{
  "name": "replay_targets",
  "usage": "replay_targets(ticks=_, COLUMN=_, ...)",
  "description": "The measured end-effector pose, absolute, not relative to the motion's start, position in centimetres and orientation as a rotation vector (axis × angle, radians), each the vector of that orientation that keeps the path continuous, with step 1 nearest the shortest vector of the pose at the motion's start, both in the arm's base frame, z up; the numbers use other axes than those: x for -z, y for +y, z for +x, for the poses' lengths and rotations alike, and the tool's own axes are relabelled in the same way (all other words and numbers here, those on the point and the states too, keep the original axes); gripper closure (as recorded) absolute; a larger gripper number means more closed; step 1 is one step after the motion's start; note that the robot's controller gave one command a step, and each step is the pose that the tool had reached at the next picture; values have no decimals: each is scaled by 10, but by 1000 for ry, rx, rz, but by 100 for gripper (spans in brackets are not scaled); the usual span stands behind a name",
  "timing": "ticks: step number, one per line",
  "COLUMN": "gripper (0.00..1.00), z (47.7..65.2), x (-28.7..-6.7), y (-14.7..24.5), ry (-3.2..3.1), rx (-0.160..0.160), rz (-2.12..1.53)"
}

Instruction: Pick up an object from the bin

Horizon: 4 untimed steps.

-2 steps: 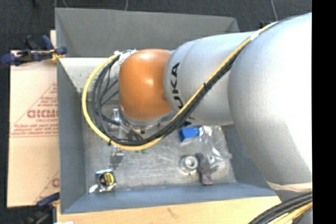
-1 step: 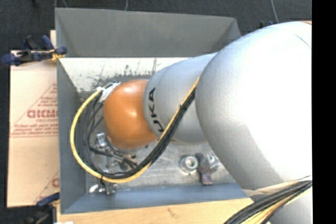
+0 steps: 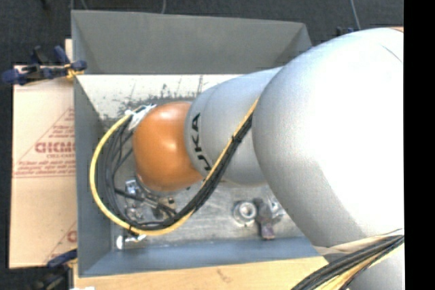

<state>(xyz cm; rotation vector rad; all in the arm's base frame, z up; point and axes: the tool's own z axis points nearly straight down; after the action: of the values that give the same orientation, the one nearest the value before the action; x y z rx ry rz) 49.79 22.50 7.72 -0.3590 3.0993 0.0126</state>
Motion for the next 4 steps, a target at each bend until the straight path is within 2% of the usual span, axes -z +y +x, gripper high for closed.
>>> replay_targets(ticks=1, gripper=100, z=500, x=-243, y=230, ry=3068, rx=-2, rz=-617)
replay_targets(ticks=2, gripper=100, z=493, x=-142, y=224, ry=3139, rx=-1, rz=-171)
replay_targets(ticks=3, gripper=0, z=494, x=-143, y=224, ry=3136, rx=-3, rz=-168)
replay_targets(ticks=4, gripper=0, z=479, x=-74, y=182, ry=3122, rx=-11, rz=215)
